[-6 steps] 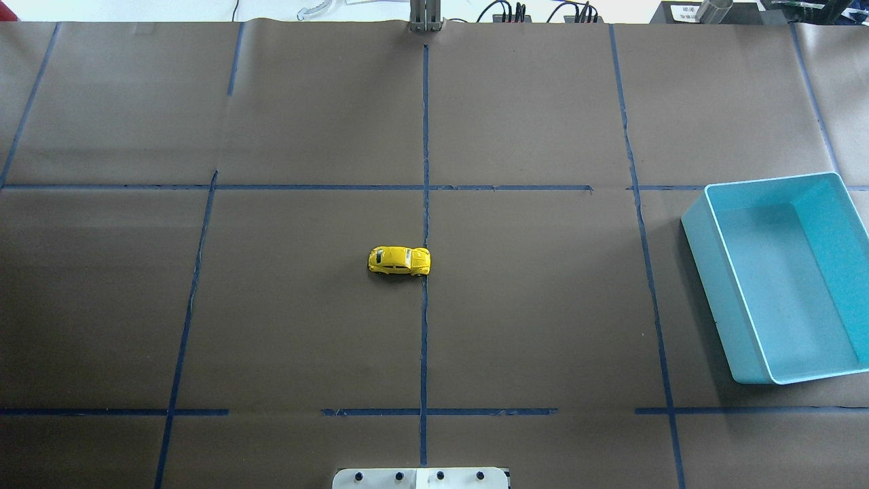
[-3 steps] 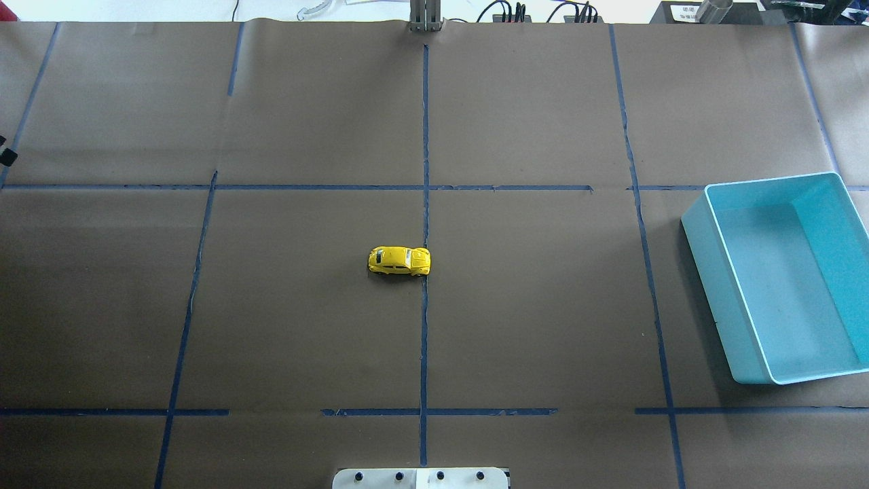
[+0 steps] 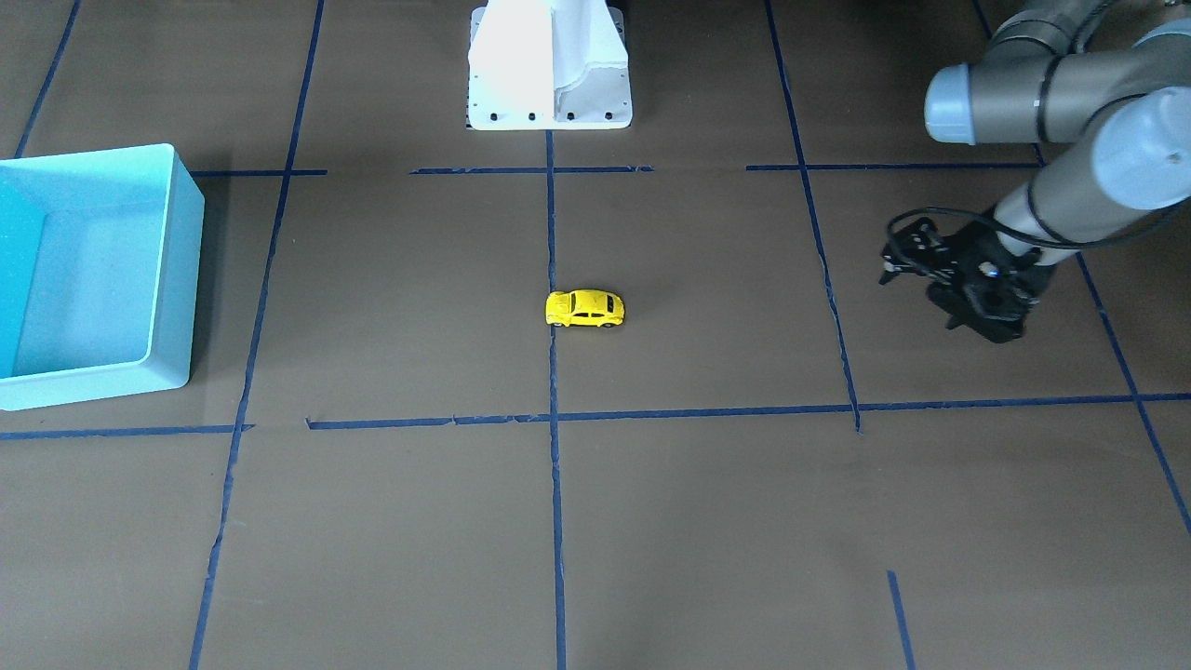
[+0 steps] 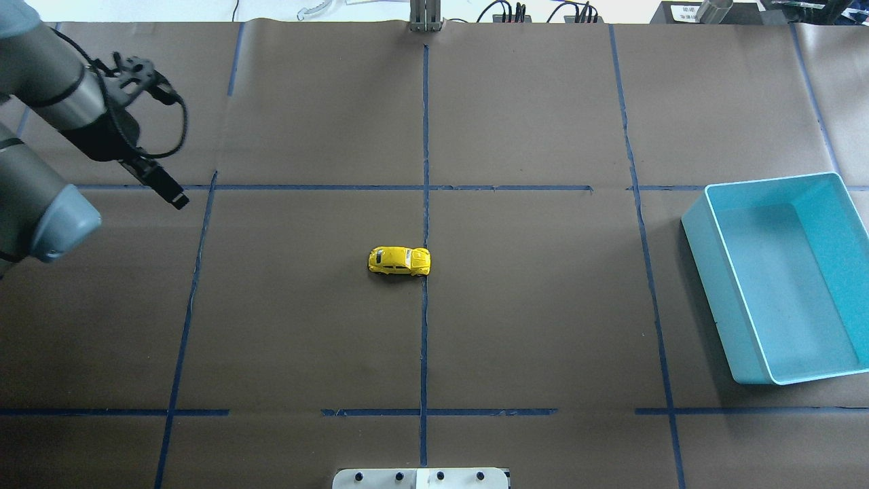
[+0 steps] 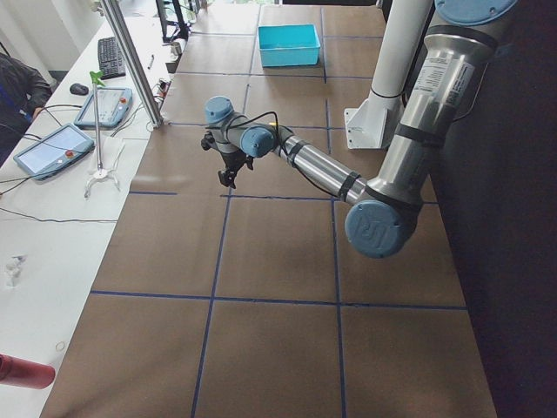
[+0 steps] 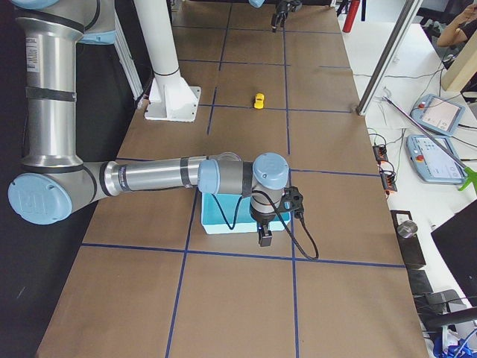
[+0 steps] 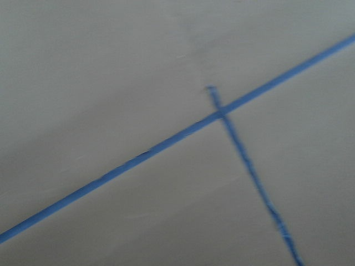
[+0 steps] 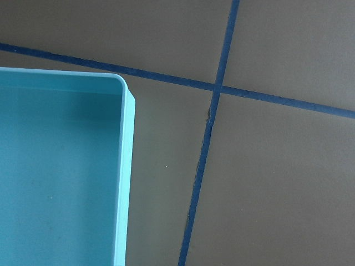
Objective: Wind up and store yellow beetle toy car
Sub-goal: 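Swing the left arm in toward the yellow beetle toy car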
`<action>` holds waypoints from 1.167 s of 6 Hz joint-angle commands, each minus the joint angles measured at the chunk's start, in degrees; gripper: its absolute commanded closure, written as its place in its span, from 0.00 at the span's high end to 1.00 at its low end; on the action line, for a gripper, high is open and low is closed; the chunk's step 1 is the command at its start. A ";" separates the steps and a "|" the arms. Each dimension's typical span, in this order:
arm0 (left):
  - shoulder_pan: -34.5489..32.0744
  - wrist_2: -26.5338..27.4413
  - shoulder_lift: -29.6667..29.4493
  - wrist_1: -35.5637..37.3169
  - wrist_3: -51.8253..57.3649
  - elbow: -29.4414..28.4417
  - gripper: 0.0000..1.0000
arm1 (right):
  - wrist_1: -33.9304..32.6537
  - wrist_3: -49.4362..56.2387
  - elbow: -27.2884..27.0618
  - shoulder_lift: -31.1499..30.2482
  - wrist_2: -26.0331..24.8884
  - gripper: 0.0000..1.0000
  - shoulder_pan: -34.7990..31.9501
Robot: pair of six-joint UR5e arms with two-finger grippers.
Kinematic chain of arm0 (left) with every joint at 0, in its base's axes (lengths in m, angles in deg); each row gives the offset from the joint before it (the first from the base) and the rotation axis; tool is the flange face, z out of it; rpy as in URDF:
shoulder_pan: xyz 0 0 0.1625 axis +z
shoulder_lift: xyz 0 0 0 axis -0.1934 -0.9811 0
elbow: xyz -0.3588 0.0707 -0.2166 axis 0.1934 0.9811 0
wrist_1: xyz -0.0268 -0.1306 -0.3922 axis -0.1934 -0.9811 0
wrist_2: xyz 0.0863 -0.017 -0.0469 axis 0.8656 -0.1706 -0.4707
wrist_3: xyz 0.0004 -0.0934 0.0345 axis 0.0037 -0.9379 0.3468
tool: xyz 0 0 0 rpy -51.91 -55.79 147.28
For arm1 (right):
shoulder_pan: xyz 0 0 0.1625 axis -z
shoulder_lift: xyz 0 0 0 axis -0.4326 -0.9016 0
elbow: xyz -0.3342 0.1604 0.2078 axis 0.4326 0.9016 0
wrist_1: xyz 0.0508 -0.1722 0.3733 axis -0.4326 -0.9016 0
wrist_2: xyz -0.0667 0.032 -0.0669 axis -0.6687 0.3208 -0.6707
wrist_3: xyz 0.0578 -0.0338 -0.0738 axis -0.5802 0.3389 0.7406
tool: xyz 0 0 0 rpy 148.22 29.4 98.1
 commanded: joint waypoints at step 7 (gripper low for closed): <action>22.96 14.22 -36.87 8.22 13.41 -15.88 1.00 | 12.78 0.20 1.87 -6.15 -2.84 1.00 -2.54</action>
